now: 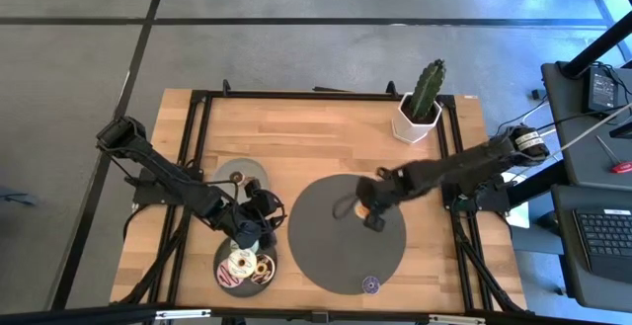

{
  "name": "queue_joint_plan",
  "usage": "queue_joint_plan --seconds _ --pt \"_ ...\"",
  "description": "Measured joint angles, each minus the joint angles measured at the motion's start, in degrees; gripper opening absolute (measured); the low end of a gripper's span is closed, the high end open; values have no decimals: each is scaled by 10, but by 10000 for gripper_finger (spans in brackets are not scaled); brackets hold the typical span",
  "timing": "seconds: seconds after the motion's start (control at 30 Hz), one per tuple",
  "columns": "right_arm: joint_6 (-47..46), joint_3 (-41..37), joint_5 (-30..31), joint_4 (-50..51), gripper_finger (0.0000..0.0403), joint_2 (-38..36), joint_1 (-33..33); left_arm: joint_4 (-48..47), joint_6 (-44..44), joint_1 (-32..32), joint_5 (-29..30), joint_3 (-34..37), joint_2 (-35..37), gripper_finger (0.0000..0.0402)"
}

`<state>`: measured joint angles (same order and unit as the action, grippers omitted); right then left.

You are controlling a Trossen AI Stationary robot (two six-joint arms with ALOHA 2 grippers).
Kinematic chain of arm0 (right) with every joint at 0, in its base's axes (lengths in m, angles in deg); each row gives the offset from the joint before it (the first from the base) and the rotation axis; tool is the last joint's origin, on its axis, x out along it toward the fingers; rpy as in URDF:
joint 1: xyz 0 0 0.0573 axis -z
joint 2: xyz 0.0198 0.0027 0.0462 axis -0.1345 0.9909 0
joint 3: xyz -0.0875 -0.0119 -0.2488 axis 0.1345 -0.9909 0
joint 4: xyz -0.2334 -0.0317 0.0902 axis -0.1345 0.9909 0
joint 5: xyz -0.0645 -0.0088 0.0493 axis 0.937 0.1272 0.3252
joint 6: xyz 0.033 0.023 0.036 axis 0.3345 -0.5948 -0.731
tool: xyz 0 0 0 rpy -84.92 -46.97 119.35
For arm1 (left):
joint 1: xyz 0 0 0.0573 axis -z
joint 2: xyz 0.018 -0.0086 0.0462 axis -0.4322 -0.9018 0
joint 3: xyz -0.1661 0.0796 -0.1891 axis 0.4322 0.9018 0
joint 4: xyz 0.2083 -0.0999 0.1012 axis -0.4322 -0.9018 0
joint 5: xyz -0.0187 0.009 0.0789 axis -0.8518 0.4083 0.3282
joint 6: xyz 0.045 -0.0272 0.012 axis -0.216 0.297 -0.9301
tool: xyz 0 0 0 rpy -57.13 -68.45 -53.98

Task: Pick & Place donuts
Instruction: Put the small yellow donut on the gray plate

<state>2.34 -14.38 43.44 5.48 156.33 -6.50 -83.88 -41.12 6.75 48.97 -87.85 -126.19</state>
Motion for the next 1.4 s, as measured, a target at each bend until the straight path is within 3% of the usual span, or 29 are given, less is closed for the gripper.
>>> queue_joint_plan --seconds 0.27,0.43,0.63,1.13,1.4 --pt "191 96 -2 -26 4 105 109 0 0 -2 13 0 0 148" --pt "269 192 -39 -20 4 207 134 0 -4 -3 22 0 0 144" --pt "320 268 -42 12 7 299 137 0 -11 -3 36 0 0 147" --pt "333 279 -42 5 15 338 138 0 -15 -3 36 0 0 145" --pt "344 279 -39 5 95 338 138 0 -15 -3 38 0 0 146"
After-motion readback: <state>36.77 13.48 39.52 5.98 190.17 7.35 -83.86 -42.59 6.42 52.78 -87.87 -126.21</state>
